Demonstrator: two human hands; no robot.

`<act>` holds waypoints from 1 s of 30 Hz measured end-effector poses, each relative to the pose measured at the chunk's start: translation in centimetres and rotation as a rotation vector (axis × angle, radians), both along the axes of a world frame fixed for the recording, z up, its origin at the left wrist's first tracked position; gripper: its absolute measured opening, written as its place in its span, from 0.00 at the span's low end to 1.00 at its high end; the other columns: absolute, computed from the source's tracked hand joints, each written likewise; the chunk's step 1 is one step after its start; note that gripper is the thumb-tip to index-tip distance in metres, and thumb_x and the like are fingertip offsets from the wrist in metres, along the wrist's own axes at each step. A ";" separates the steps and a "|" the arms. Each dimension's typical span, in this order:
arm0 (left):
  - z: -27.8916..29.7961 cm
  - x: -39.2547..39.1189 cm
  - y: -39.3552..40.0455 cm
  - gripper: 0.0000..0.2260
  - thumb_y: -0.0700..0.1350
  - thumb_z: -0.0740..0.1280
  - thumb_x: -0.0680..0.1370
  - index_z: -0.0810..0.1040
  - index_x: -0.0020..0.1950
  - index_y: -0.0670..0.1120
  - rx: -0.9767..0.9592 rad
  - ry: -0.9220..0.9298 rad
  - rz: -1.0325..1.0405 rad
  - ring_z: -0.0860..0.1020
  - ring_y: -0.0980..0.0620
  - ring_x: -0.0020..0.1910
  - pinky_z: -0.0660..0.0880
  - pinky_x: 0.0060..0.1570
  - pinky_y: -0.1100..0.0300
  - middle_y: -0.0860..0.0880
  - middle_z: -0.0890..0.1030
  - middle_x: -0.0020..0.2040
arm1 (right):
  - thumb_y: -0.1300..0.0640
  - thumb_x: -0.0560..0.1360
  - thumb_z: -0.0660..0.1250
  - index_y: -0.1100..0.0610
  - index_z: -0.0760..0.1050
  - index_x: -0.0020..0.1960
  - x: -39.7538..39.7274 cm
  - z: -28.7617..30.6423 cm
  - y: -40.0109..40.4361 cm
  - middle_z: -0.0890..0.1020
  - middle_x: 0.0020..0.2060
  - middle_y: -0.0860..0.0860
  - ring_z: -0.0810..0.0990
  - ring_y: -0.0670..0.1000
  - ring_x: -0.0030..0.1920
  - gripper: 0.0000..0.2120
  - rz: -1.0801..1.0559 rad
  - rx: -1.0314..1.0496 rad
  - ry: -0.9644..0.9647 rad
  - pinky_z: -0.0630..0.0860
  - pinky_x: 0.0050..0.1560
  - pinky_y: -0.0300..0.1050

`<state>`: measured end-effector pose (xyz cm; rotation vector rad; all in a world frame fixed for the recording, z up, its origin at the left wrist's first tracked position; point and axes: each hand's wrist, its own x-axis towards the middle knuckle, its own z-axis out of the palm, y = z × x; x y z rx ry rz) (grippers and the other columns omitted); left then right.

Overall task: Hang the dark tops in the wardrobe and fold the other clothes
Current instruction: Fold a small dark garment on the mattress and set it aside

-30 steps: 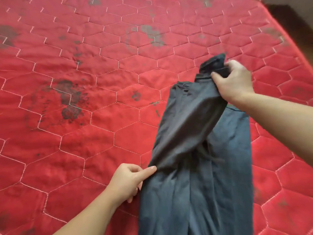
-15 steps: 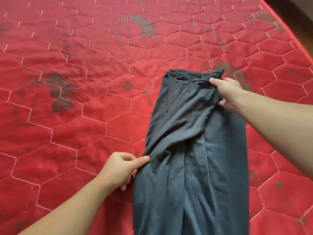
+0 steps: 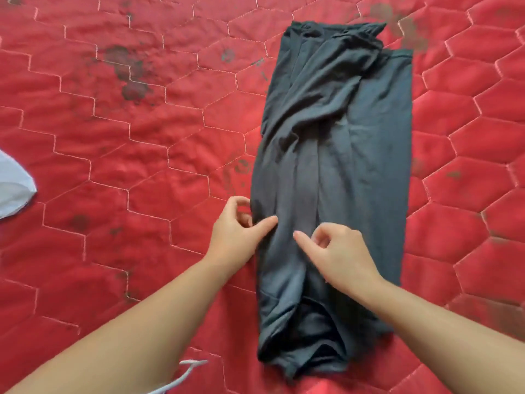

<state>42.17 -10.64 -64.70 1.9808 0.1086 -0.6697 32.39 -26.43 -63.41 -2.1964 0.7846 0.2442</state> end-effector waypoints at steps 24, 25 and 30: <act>1.5 -15.7 5.8 0.38 0.62 0.71 0.66 0.63 0.74 0.58 0.599 -0.623 -1.005 0.72 0.48 0.57 0.70 0.52 0.53 0.56 0.70 0.65 | 0.69 0.65 0.72 0.54 0.82 0.50 -20.8 2.1 4.7 0.76 0.40 0.54 0.78 0.59 0.32 0.17 0.386 -0.276 -0.043 0.75 0.25 0.51; 1.5 -15.9 5.7 0.35 0.61 0.71 0.67 0.65 0.72 0.58 0.609 -0.632 -1.012 0.73 0.47 0.56 0.71 0.52 0.53 0.55 0.71 0.64 | 0.70 0.64 0.73 0.54 0.83 0.50 -21.3 2.1 4.6 0.76 0.39 0.55 0.77 0.60 0.29 0.18 0.407 -0.283 -0.055 0.74 0.23 0.50; 2.6 -16.3 5.3 0.10 0.47 0.69 0.71 0.79 0.52 0.54 0.544 -0.584 -0.923 0.78 0.45 0.50 0.70 0.45 0.54 0.52 0.77 0.50 | 0.70 0.68 0.70 0.53 0.83 0.52 -22.8 2.5 4.1 0.76 0.42 0.56 0.76 0.61 0.29 0.17 0.411 -0.263 -0.091 0.73 0.26 0.51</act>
